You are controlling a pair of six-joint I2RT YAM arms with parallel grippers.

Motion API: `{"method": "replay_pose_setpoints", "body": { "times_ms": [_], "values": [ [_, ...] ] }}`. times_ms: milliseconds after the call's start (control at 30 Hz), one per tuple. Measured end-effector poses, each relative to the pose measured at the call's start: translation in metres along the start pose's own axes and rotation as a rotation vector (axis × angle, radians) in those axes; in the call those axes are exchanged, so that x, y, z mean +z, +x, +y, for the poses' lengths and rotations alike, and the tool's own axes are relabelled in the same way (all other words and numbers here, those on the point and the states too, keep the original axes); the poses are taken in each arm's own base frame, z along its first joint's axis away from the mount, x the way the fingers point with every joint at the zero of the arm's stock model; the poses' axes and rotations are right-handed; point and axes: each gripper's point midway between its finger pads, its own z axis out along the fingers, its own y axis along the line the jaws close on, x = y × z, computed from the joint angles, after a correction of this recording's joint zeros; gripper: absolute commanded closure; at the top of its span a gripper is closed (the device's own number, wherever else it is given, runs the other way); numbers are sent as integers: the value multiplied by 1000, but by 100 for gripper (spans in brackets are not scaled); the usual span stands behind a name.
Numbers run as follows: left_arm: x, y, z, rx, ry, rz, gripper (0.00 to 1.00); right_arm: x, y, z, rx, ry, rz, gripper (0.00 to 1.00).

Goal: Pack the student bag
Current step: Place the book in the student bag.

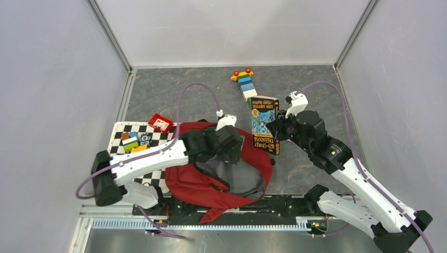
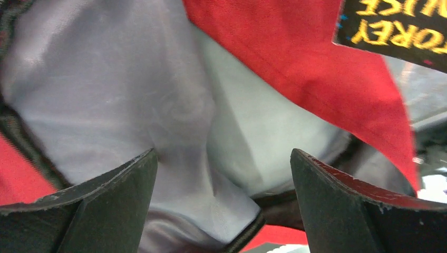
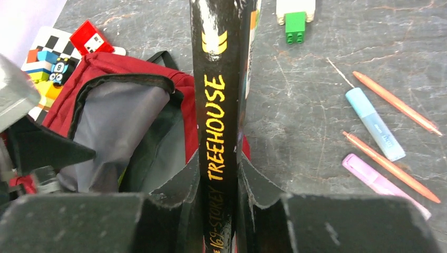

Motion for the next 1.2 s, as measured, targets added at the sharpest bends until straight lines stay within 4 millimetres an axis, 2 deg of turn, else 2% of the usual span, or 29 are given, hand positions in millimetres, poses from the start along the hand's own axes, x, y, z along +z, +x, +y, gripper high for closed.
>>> {"method": "replay_pose_setpoints", "body": {
  "times_ms": [200, 233, 300, 367, 500, 600, 700, 933, 1200],
  "values": [
    [9, 3, 16, 127, -225, 26, 1, -2, 19, 5, 41, -53, 25, 100],
    [10, 5, 21, 145, -260, 33, 5, -2, 21, 7, 48, -62, 29, 100],
    [12, 10, 31, 178, -320, 53, 19, 1, 25, 11, 65, -86, 34, 100],
    [13, 16, 40, 204, -369, 80, 41, 3, 29, 14, 80, -105, 38, 100],
    [12, 20, 47, 213, -404, 95, 77, 5, 40, 22, 111, -154, 55, 100],
    [8, 19, 49, 203, -400, 84, 92, 4, 46, 26, 134, -185, 66, 100],
    [-4, 14, 52, 180, -373, 49, 98, 2, 52, 32, 157, -223, 77, 100],
    [-43, -3, 58, 124, -261, -61, 98, -6, 74, 58, 213, -356, 141, 100],
    [-70, -8, 66, 120, -176, -120, 98, -17, 109, 87, 246, -471, 227, 100]
  ]
}}
